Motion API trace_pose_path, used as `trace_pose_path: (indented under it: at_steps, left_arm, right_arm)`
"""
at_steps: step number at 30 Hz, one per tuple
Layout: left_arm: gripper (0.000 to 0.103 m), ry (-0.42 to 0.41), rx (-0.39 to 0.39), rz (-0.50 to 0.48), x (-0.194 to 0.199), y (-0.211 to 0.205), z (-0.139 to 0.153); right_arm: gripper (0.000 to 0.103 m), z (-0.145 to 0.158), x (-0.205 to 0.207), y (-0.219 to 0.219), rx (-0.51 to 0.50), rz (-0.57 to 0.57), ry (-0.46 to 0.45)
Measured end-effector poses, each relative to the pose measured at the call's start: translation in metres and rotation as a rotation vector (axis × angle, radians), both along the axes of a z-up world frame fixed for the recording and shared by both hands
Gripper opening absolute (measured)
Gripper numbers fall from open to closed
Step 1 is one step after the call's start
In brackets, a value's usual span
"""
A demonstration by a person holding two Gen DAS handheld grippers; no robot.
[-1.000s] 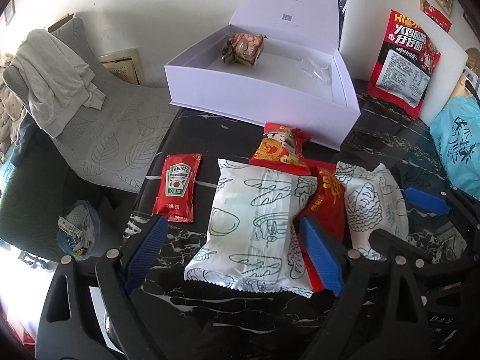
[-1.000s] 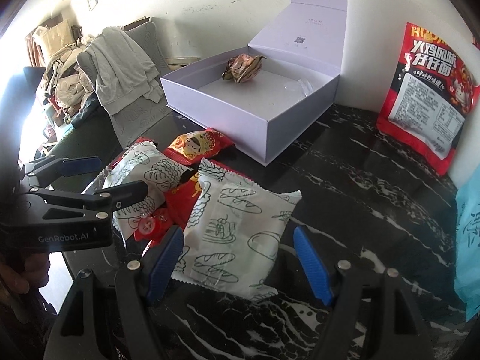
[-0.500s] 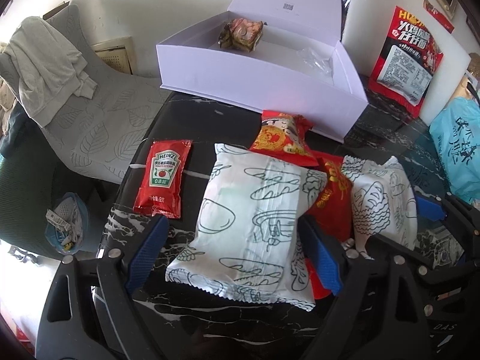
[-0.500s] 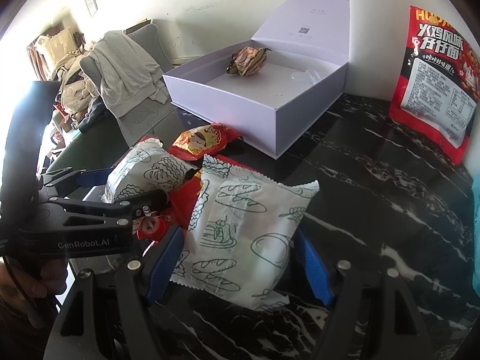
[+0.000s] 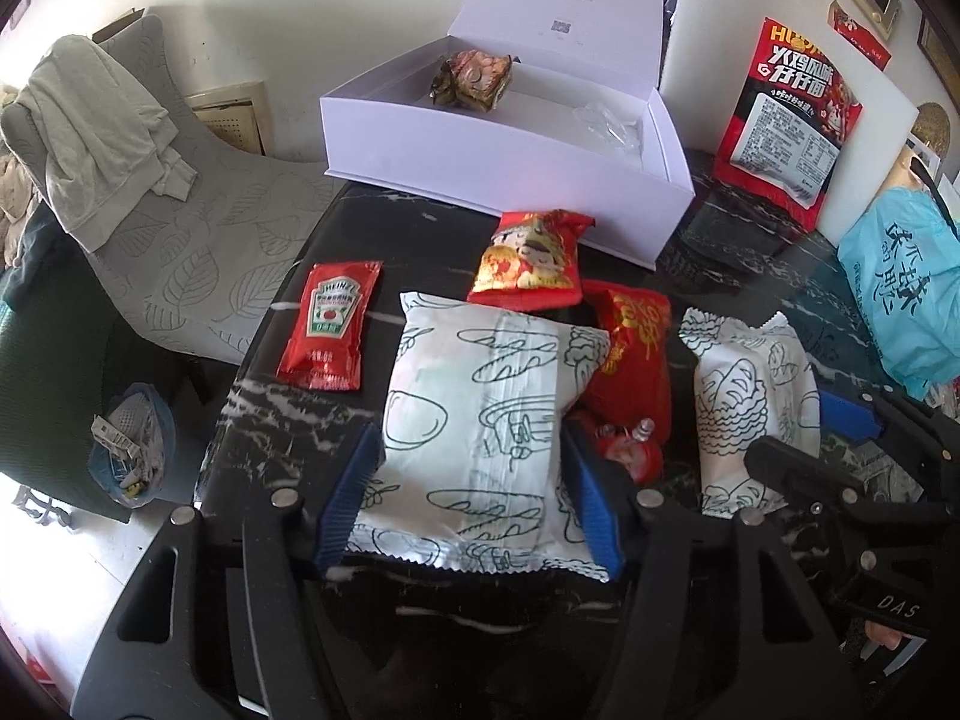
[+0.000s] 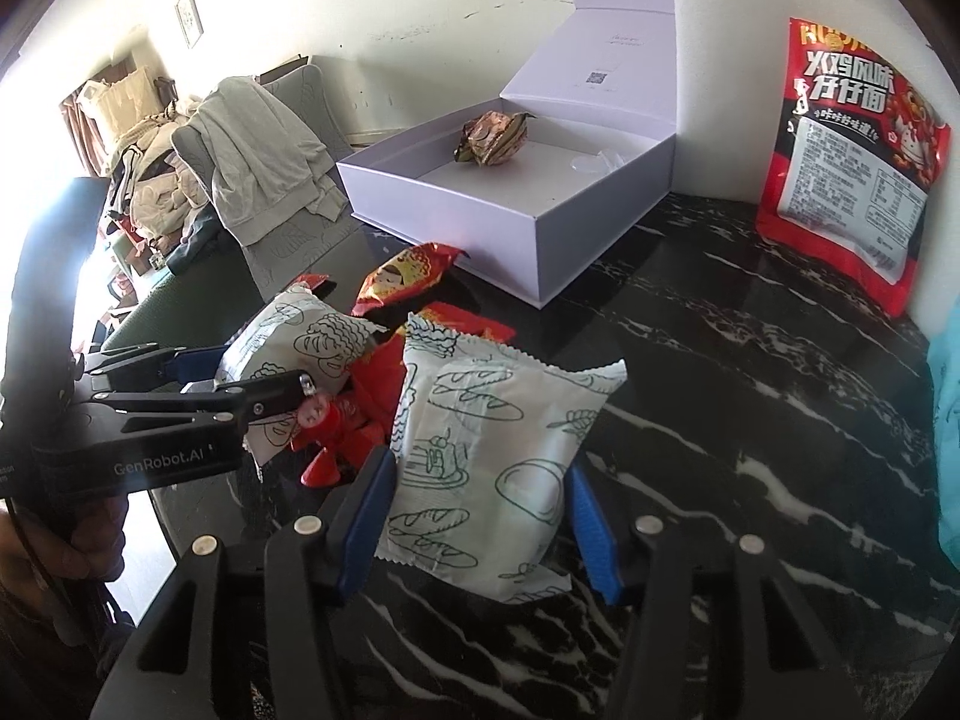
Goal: Organize objects
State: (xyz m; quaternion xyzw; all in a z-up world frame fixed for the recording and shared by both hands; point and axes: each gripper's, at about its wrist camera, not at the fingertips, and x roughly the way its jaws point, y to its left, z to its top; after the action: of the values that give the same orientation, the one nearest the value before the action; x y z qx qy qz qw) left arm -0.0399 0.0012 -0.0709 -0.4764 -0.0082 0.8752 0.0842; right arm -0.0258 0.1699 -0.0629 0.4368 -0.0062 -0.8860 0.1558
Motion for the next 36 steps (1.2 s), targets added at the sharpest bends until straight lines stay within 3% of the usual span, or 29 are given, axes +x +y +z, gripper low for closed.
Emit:
trace_pose_path:
  at_steps: [15, 21, 27, 36]
  left_arm:
    - [0.061, 0.021, -0.039, -0.023, 0.061, 0.002, 0.008]
    - [0.069, -0.012, -0.027, -0.034, 0.053, 0.002, 0.000]
    - [0.076, -0.045, -0.013, -0.035, 0.045, 0.002, -0.013]
    - [0.078, -0.007, -0.079, -0.070, 0.046, 0.010, -0.017]
  right_arm:
    - [0.058, 0.001, 0.068, 0.011, 0.024, 0.017, 0.005]
    - [0.064, -0.004, 0.071, 0.007, 0.039, -0.012, 0.016]
    - [0.071, -0.012, 0.060, 0.004, 0.040, -0.001, -0.040]
    - [0.074, -0.024, 0.062, 0.000, 0.107, 0.026, -0.053]
